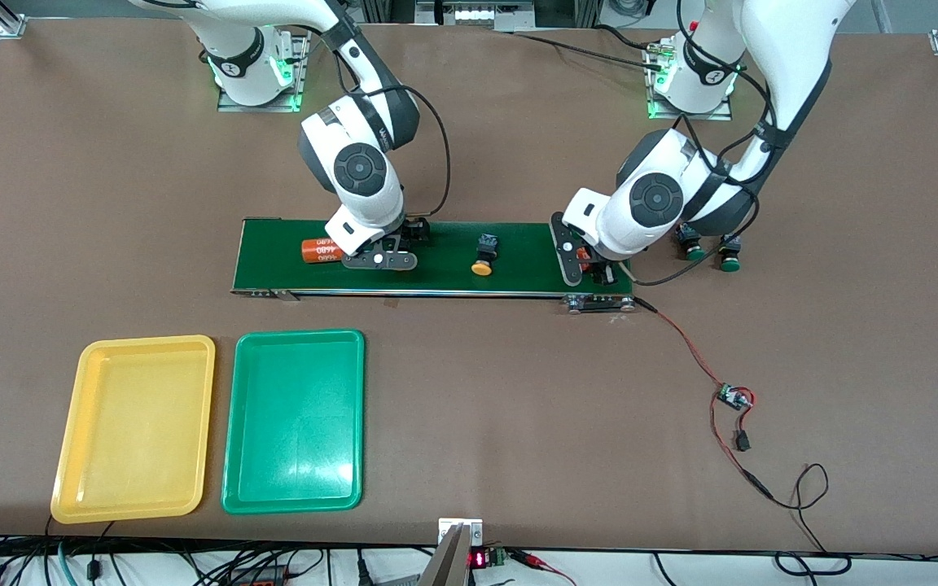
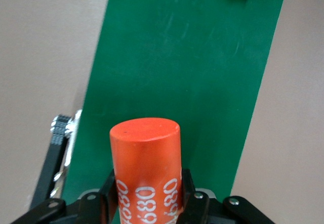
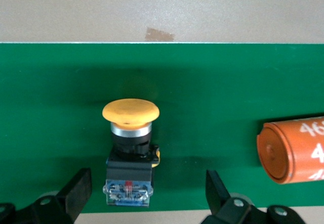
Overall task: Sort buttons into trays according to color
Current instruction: 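Place the cylinder on the belt while the right gripper grasps a yellow button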
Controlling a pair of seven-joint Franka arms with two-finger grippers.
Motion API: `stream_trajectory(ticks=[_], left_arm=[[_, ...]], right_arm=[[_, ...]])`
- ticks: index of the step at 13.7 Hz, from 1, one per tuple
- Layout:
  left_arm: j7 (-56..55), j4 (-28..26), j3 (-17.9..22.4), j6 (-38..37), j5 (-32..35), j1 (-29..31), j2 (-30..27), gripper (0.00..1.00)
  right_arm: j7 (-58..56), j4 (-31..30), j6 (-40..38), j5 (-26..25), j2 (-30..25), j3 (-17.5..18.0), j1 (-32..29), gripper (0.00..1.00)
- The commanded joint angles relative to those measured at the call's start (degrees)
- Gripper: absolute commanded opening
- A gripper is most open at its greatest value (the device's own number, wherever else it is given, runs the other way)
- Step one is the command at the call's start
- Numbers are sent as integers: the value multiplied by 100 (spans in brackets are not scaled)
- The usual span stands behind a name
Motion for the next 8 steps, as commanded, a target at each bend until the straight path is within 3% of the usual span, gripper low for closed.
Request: stream_trajectory(ticks=[1, 3, 6, 8], left_arm=[[291, -108, 8, 142, -38, 33, -172, 99], [337, -64, 17, 124, -55, 51, -382, 100], [118, 102, 375, -532, -134, 43, -979, 100], [-521, 147, 727, -1165, -161, 43, -1270, 100]], right_arm=[[49, -57, 208, 67, 86, 14, 26, 100], [-3, -57, 200, 67, 121, -12, 0, 95], [23, -57, 165, 67, 121, -30, -9, 51], [32, -23, 165, 67, 104, -65, -26, 32]])
